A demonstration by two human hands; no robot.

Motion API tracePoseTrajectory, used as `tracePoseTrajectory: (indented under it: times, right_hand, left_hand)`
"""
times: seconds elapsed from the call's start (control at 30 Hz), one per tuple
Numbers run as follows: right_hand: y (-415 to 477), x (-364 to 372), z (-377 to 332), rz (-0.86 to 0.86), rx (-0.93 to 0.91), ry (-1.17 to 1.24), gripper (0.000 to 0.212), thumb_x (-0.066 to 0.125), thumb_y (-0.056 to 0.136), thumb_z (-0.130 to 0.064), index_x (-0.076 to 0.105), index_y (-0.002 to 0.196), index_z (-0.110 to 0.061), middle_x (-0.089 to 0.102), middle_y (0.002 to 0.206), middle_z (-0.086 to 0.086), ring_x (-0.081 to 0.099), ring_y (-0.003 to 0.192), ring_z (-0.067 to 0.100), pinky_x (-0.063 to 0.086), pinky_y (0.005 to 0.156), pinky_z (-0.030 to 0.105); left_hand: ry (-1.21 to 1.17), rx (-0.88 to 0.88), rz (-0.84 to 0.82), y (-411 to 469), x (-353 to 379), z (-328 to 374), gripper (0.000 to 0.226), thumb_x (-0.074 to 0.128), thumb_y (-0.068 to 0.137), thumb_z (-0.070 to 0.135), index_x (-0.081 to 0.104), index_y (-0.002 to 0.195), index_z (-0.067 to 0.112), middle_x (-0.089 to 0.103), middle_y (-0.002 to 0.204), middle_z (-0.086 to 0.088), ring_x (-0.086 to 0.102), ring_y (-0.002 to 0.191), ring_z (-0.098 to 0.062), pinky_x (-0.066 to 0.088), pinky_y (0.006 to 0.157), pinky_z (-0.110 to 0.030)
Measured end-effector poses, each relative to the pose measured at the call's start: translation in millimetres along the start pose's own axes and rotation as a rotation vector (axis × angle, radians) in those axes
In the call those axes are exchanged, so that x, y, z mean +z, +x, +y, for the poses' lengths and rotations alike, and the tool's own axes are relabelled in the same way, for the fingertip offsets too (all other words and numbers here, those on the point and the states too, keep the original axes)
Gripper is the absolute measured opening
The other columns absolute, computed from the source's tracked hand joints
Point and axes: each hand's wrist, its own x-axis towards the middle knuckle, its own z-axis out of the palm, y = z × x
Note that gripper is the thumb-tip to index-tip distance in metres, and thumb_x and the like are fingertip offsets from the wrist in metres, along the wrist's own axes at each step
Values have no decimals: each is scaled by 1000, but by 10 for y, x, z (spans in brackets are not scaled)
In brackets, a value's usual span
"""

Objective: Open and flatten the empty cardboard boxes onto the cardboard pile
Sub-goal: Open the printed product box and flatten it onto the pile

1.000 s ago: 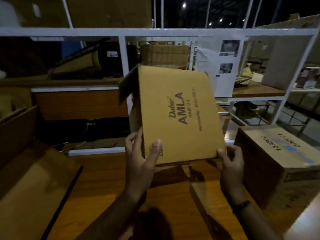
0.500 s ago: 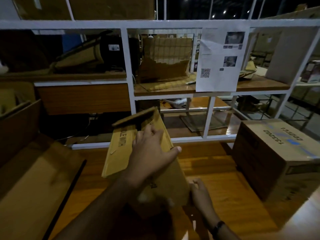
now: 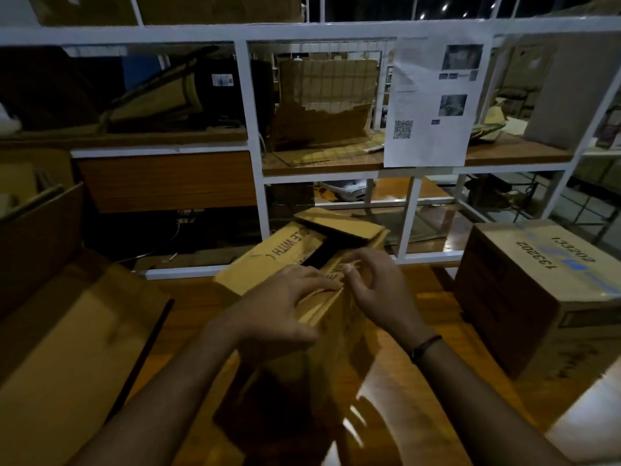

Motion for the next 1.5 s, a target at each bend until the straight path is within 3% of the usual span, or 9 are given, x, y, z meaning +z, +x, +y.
tracePoseTrajectory:
  times: [0.2, 0.37, 0.63, 0.83, 1.03, 1.13, 1.3, 1.4, 1.5]
  right_hand:
    - [-38, 113, -79, -176, -28, -378, 46, 37, 104, -61, 61, 129, -32, 64, 127, -11, 58, 110, 9, 43, 99, 37]
    - [-31, 272, -221, -200, 13, -517, 55, 20, 106, -58, 47, 146, -32, 46, 157, 0, 56, 126, 22, 33, 108, 44]
    - [150, 133, -28, -39, 107, -571, 72, 30, 97, -63, 19, 160, -28, -5, 171, 17, -11, 156, 41, -10, 123, 58]
    - [238, -48, 300, -98, 363, -534, 71, 33, 99, -68, 32, 157, -28, 23, 165, 20, 24, 150, 42, 21, 121, 60]
    - [164, 9, 361, -37, 375, -297, 66, 39, 98, -67, 49, 146, -22, 48, 143, 12, 56, 123, 29, 56, 92, 48]
    - [154, 24, 317, -49, 385, -375, 69, 30, 99, -68, 48, 146, -21, 48, 142, 15, 54, 125, 34, 51, 98, 52]
    - [244, 20, 123, -101, 225, -676, 56, 30, 105, -55, 45, 147, -22, 35, 159, 17, 23, 151, 39, 9, 122, 61]
    - [314, 137, 2, -204, 18, -564, 45, 36, 105, -50, 56, 136, -23, 50, 147, 9, 40, 141, 28, 28, 119, 50]
    - [302, 296, -51, -210, -26, -571, 47, 26, 106, -49, 66, 117, -26, 66, 115, 0, 59, 106, 17, 47, 89, 37]
  left_hand:
    - [-253, -116, 95, -262, -271, -516, 53, 75, 81, 18, 66, 113, 59, 40, 151, 15, 25, 148, -12, 41, 113, -51]
    - [79, -142, 371, -108, -114, -300, 6, 59, 91, 41, 62, 96, 40, 57, 115, 18, 44, 120, -8, 47, 99, -43]
    - [312, -101, 412, 174, 449, 148, 62, 40, 104, 54, 23, 160, 32, 34, 163, 9, 30, 148, -11, 28, 121, -37]
    - [454, -130, 422, 273, 501, 131, 59, 31, 106, 56, 24, 161, 33, 33, 165, 10, 30, 150, -11, 26, 119, -34]
    - [462, -137, 390, 283, 467, 114, 58, 33, 106, 54, 28, 160, 33, 37, 163, 9, 35, 148, -11, 30, 116, -34]
    - [452, -125, 381, 288, 453, 98, 57, 32, 107, 54, 27, 160, 34, 36, 163, 10, 34, 149, -11, 29, 117, -35]
    - [473, -126, 350, 274, 436, 87, 56, 31, 107, 53, 28, 159, 32, 38, 163, 8, 35, 148, -13, 29, 119, -38]
    - [505, -175, 335, 270, 444, 168, 58, 31, 107, 52, 24, 160, 28, 34, 164, 4, 31, 150, -17, 25, 122, -41]
    - [532, -314, 309, 245, 447, 286, 71, 37, 105, 54, 15, 163, 19, 21, 169, -11, 19, 155, -28, 15, 126, -46]
